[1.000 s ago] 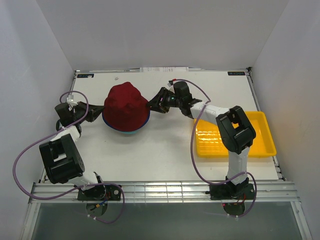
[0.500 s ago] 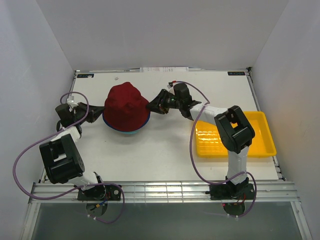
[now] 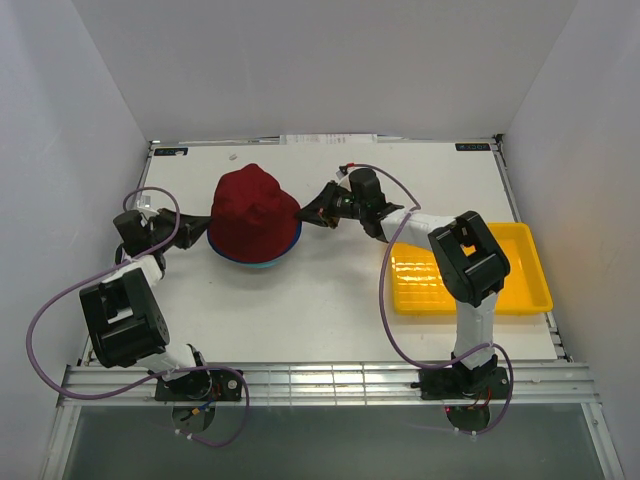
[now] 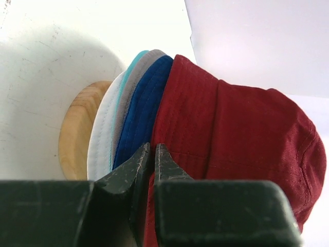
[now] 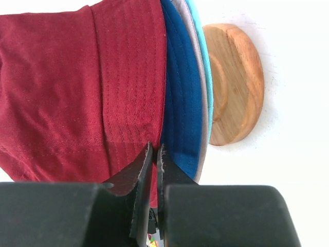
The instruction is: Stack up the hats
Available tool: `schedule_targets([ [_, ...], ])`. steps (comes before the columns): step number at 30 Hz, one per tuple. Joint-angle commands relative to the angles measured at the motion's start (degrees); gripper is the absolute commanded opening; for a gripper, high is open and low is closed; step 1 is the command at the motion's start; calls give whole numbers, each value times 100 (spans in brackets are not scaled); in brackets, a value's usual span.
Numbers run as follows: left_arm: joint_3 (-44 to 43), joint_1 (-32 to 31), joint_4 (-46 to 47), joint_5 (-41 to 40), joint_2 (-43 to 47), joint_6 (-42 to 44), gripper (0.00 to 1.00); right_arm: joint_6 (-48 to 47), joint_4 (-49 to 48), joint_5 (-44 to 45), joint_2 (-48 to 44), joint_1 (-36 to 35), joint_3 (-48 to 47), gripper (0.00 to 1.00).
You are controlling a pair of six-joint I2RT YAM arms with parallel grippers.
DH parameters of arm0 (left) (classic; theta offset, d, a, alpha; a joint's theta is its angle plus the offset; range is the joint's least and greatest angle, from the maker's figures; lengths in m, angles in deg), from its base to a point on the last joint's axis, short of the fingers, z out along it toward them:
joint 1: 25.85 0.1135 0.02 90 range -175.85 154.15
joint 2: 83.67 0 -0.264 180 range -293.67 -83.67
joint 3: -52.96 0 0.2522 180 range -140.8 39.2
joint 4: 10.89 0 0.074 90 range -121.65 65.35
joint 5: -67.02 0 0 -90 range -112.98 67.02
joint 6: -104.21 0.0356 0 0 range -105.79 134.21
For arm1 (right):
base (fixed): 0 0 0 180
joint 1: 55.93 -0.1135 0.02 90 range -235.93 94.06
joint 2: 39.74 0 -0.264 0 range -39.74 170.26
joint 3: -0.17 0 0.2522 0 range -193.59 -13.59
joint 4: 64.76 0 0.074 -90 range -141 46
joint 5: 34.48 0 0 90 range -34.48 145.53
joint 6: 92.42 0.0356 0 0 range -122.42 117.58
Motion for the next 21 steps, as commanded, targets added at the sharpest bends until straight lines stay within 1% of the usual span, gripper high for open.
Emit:
schedule_targets([
  [1,124,50,-277,-323,93,269,0,-110,-234,-50,74,-22,159,8],
  [11,388,130,-356,-543,-127,445,0,-268,-216,-5,294,49,546,8],
  [17,371,165,-374,-552,-101,515,0,-522,38,56,285,66,370,8],
  [21,309,182,-505,-614,-101,647,0,-821,460,179,232,75,55,8],
])
